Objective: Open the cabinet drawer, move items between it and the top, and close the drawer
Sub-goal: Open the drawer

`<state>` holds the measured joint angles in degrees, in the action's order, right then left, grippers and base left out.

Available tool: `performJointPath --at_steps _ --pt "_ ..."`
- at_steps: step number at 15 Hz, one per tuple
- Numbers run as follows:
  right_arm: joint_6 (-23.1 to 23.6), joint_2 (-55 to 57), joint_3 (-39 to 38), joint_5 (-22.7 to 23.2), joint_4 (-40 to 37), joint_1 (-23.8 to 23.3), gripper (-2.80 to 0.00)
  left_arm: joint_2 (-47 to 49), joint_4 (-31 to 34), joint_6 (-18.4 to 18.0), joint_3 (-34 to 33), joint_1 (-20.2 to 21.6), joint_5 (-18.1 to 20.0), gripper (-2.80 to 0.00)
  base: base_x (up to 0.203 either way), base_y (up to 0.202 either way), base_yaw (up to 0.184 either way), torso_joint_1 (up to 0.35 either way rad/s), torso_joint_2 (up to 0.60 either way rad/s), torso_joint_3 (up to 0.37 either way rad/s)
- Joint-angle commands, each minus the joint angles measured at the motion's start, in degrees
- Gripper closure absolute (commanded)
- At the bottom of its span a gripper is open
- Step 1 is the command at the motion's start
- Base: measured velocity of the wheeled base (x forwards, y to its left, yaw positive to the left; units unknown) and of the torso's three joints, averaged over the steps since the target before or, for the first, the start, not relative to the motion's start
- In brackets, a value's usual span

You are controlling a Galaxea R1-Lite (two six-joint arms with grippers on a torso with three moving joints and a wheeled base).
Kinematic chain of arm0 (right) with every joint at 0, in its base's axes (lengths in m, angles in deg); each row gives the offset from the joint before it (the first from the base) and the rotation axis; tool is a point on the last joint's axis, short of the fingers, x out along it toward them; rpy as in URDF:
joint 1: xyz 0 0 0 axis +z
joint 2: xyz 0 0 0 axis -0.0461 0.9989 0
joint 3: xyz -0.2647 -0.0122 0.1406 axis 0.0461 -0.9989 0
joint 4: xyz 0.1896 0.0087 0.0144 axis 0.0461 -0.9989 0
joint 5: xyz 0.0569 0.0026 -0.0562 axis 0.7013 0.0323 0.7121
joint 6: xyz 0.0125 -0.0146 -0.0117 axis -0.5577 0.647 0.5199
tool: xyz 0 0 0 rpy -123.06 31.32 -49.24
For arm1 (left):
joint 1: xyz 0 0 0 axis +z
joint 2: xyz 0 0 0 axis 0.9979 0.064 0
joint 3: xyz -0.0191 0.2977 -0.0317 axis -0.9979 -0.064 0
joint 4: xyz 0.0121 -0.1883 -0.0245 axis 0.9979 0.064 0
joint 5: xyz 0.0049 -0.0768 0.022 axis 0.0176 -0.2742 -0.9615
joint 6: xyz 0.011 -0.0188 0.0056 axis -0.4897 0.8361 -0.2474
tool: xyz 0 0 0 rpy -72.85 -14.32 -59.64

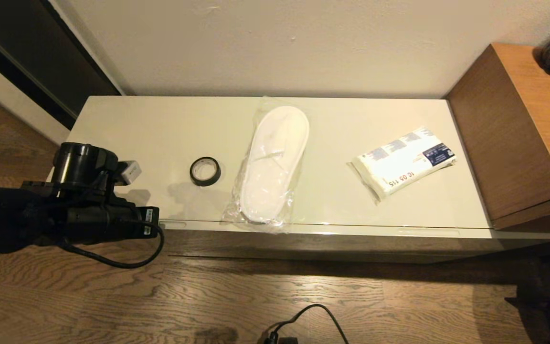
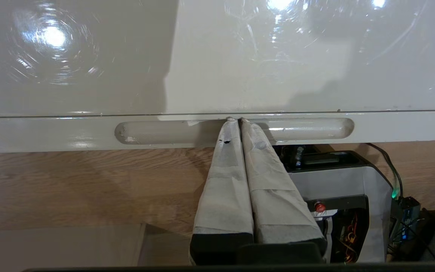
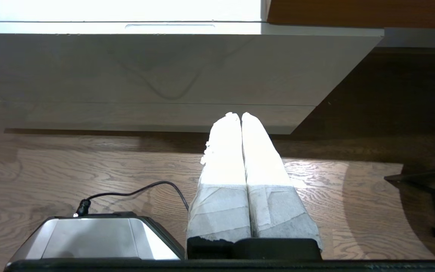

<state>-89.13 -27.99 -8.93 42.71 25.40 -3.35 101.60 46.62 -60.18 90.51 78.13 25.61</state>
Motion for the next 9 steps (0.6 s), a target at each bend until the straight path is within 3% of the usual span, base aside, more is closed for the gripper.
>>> performJointPath --at_steps 1,6,9 --pt "0.04 0.05 0.00 0.04 0.01 0.00 0.00 0.98 0.08 0.09 -1.39 -0.04 0.07 0.00 0.000 0.000 0.000 0.000 0.00 0.000" --pt "0.04 0.05 0.00 0.04 0.01 0.00 0.00 1.98 0.10 0.19 -5.45 0.47 0.57 0.00 0.000 0.000 0.000 0.000 0.00 0.000" --pt "0.01 0.05 0.00 0.04 0.01 0.00 0.00 -0.41 0.54 -0.08 -13.67 0.43 0.89 0.00 0.000 0.000 0.000 0.000 0.00 0.000"
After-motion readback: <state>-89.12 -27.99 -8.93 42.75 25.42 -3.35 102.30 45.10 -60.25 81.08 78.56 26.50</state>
